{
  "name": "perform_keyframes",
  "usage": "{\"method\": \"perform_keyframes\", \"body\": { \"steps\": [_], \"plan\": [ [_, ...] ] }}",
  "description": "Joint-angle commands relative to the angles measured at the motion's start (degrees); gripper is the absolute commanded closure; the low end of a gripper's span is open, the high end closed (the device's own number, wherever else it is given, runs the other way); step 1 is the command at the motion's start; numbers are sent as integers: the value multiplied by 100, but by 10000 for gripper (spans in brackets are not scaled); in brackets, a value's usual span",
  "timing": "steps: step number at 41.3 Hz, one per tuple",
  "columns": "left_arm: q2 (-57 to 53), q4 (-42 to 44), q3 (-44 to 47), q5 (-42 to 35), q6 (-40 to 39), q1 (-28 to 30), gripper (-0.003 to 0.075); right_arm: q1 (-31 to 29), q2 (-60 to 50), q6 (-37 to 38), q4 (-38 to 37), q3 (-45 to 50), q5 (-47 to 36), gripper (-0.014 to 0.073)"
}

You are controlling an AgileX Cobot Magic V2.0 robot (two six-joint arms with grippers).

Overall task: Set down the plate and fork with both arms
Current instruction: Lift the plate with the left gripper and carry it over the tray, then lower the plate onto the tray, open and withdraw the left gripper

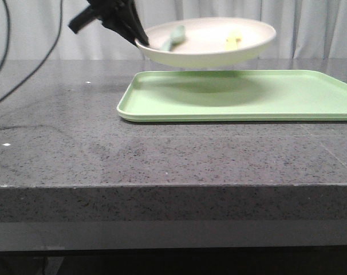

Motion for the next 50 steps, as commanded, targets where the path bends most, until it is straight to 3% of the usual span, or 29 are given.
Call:
{"method": "perform_keyframes", "body": {
  "steps": [1,15,28,32,41,50],
  "plan": [
    [-242,-234,-254,34,-312,-248,738,5,42,-62,-66,-208,-474,71],
    [-69,89,-254,-526,-906,-882,738,5,42,-62,-66,-208,-474,71],
    [-69,357,-254,-569,-1186,-1022,729,5,42,-62,-66,-208,-474,71],
    [-69,415,-254,-545,-1186,-1022,663,5,42,-62,-66,-208,-474,71],
    [-69,415,-254,-510,-1186,-1022,407,5,42,-62,-66,-208,-474,71],
    [-163,415,-518,-463,-579,-1022,381,5,42,-62,-66,-208,-474,71]
  ]
}}
